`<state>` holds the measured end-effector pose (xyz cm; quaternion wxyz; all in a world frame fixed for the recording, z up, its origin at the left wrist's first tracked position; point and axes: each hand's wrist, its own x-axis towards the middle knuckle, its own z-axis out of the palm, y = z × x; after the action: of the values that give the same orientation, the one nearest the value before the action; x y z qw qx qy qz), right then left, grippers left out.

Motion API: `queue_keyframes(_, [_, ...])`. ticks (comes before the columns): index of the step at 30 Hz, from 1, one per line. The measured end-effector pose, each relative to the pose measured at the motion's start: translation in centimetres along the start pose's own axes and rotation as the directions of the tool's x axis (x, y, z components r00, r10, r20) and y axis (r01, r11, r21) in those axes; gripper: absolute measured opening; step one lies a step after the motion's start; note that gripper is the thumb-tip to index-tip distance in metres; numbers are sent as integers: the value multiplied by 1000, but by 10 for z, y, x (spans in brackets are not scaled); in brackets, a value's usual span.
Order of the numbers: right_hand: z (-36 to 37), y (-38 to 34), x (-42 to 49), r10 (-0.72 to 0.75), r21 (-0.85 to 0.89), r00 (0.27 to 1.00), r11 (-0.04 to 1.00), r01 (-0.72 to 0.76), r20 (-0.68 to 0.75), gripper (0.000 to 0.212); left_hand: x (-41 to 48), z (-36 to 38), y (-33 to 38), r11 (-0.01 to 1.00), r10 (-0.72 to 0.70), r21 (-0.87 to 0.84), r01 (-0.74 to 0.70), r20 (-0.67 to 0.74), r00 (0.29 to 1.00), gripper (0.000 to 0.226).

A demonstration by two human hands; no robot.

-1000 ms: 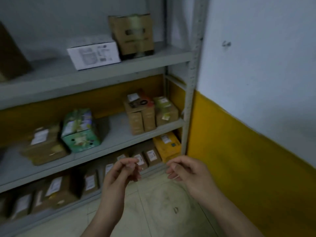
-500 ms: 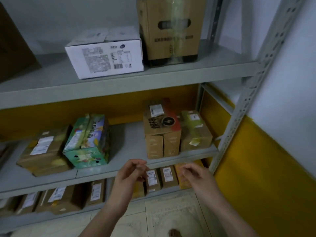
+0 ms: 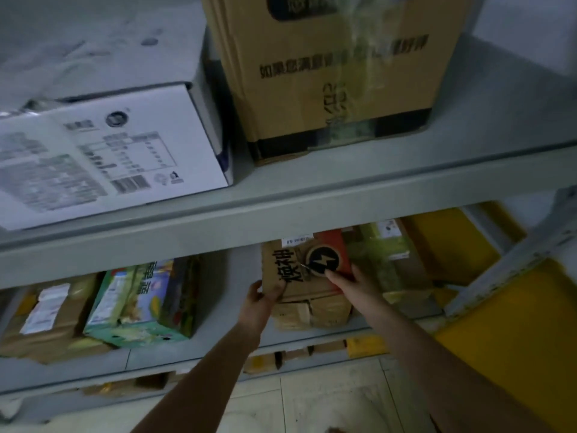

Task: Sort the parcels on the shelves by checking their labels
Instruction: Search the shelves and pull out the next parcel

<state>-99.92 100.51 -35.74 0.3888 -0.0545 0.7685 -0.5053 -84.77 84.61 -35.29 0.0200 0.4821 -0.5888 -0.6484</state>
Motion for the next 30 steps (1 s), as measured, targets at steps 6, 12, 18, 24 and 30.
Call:
queue_keyframes(6, [9,22,8,-19,77,998,997,23,-56,58,-3,3,-18,995,89,-60,-83,92,992,28])
queue_keyframes(12, [27,36,-37,-60,107,998,992,63,-29,49,-40,-19,-50,996,77,-39,-75,64,995,32])
queue_keyframes(18, [61,77,-149,-117,126,992,984,123,-54,42,-115,-59,-106,978,188,76,-196,98,977,18])
queue_keyframes(24, [90,92,-255,-305,35,940,949,313,-150,44,-187,-98,-144,952,302,23,-306,100,948,23])
queue_keyframes(30, [116,117,-311,-342,15,920,936,351,-192,54,-229,-128,-179,949,314,-49,-311,85,945,39])
